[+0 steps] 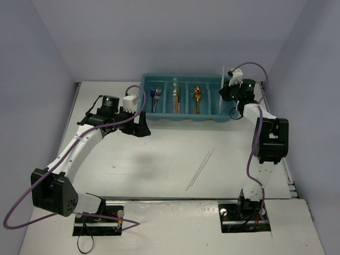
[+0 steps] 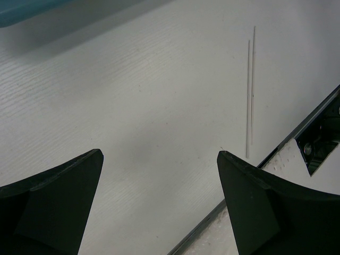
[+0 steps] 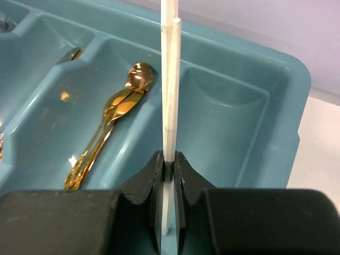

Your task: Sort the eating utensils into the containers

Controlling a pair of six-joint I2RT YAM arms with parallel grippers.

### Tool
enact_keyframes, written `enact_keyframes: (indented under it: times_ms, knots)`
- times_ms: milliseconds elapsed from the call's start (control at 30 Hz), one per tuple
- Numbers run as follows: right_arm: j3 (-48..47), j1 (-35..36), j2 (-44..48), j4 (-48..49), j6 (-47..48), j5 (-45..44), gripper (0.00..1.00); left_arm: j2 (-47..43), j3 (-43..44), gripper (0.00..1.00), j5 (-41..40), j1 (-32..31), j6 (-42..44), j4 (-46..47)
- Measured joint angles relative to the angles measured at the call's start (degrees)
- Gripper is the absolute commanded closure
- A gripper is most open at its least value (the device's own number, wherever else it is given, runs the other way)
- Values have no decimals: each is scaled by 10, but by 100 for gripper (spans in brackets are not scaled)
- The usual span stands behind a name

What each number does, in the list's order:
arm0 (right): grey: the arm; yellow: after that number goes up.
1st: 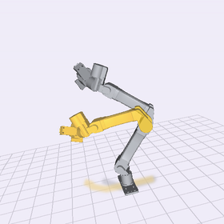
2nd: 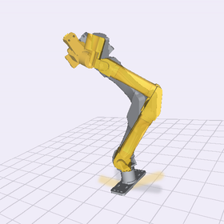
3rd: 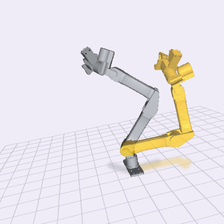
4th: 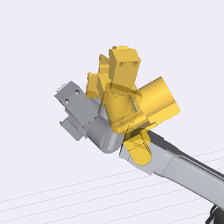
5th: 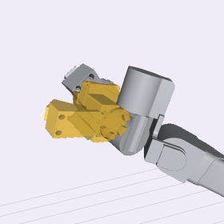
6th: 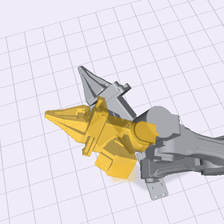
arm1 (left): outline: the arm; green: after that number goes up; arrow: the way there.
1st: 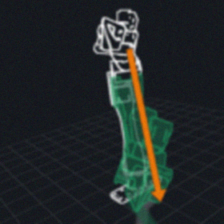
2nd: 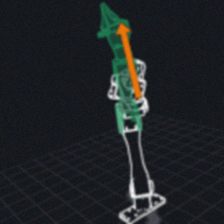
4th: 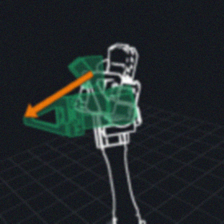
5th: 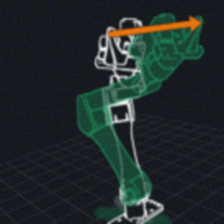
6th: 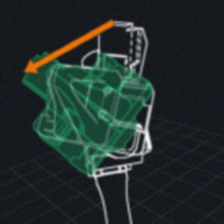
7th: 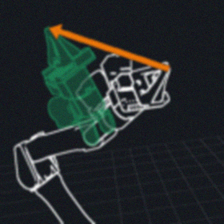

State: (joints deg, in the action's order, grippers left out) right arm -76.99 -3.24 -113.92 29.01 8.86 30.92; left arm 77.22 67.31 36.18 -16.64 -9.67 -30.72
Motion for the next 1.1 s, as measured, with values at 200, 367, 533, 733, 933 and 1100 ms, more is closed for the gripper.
enact_keyframes:
  times_ms: [200,367,533,733,933,1100]
  knots:
    - [-79,-2,-38,-96,-4,0,100,1,0,12,0,0,0,0]
    - [-100,-2,-42,-158,-10,0,100,1,0,12,0,0,0,0]
    - [-135,-4,-62,-206,-36,4,100,1,0,12,0,0,0,0]
    - [-177,-16,-100,-240,-99,26,97,1,0,12,0,1,0,0]
    - [-201,-21,-116,-272,-124,37,54,1,0,12,1,4,0,0]
    - [-206,-16,-115,-284,-119,45,49,1,0,11,0,6,1,0]
